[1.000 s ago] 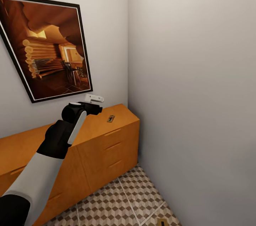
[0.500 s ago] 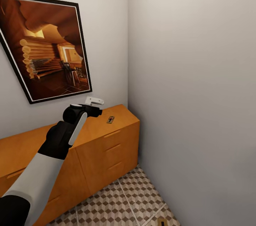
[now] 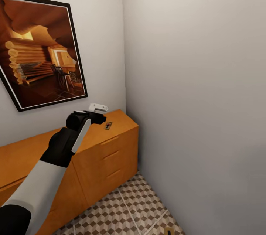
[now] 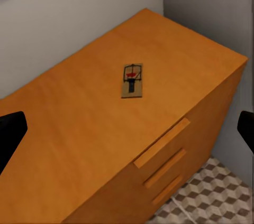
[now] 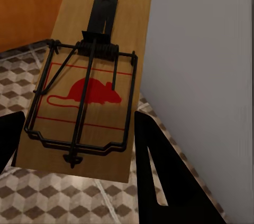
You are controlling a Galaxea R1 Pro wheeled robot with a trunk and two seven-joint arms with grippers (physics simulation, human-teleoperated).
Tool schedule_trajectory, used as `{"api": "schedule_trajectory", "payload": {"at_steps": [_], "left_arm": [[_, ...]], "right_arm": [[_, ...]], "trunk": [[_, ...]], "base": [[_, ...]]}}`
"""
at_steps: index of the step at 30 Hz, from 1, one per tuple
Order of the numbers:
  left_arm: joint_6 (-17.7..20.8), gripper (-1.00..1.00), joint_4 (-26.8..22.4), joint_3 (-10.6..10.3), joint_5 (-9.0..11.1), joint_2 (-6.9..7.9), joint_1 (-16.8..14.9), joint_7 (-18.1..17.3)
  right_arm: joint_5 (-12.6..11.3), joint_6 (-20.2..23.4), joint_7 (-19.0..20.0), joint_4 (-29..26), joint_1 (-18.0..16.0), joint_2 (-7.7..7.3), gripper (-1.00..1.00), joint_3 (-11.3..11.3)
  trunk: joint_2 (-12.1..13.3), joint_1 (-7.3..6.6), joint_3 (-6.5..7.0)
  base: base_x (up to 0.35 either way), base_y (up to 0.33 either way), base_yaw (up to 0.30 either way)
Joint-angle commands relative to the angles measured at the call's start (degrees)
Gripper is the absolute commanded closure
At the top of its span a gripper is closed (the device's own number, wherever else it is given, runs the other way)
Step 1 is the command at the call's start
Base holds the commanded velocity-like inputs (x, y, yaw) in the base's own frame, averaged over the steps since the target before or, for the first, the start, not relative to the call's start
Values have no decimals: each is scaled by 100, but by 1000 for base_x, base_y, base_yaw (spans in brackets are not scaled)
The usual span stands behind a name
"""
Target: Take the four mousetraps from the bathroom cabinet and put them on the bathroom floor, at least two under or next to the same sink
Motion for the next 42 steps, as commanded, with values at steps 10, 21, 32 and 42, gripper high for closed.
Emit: {"api": "schedule_trajectory", "payload": {"at_steps": [10,21,32,42], "left_arm": [[15,-100,130,-15,61,10,90,-352],[11,-100,374,-15,61,130,105,-529],[0,-100,517,-15,61,159,116,-796],[-12,-100,626,-15,61,156,129,-814]], "right_arm": [[36,7,-29,9,-6,-3,100,5],[36,8,-29,9,-6,-4,100,5],[36,8,-29,9,-6,-2,100,5],[36,-4,-29,8,-6,-4,100,5]], "trunk": [[-13,4,-10],[-13,4,-10],[-13,4,-10],[-13,4,-10]], "base": [[65,71,-20],[130,94,-1],[18,11,0],[0,0,0]]}}
